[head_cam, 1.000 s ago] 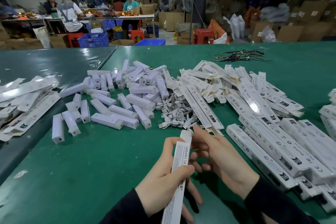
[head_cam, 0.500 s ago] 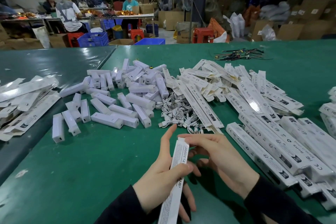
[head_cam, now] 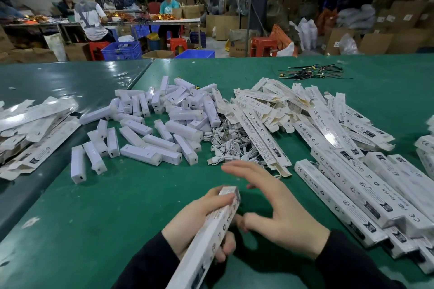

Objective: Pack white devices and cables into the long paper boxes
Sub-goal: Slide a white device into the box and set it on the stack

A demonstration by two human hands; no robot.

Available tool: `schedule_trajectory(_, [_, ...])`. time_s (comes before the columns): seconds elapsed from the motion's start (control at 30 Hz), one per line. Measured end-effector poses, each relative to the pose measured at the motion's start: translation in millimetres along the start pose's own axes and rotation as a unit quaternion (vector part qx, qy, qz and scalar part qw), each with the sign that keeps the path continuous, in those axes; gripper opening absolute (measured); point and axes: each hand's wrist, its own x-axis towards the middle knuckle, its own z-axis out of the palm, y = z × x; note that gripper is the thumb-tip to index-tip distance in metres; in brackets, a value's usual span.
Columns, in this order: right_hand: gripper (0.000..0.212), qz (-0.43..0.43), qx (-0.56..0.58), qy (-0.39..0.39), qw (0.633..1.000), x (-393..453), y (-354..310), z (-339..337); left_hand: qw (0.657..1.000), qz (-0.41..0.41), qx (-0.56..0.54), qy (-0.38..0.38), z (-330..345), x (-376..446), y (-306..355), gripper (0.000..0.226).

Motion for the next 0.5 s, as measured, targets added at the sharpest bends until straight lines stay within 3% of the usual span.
schedule_trajectory(0.07, [0.065,-0.054,-0.032,-0.022,0.998,-1,1,2,0.999,-0.021,-0.019,-0.018,3,-7,-2,0.037])
schedule_trajectory(0.13, [0.049,-0.070,-0.006,-0.031,0.997,0,3,6,0.996,-0.069,-0.047,0.008,5,-4,4,0.038])
schedule_trajectory(0.23, [0.034,-0.071,0.020,-0.010,0.997,1,9,10,0.991,-0.049,-0.119,-0.039,3,-8,2,0.040])
schedule_trajectory(0.3, [0.029,-0.079,-0.022,0.009,0.997,2,14,12,0.995,-0.061,-0.074,-0.039,2,-8,0,0.047])
schedule_trajectory(0.37, [0.027,-0.063,-0.055,0.037,0.996,2,18,15,0.996,-0.085,-0.009,0.035,1,-4,0,0.073])
schedule_trajectory(0.43, [0.022,-0.023,-0.008,0.065,0.998,3,19,16,0.989,-0.064,0.056,0.124,0,0,2,0.102])
schedule_trajectory(0.5, [0.021,0.007,0.054,0.074,0.996,4,17,16,0.969,0.009,0.112,0.220,1,2,5,0.099])
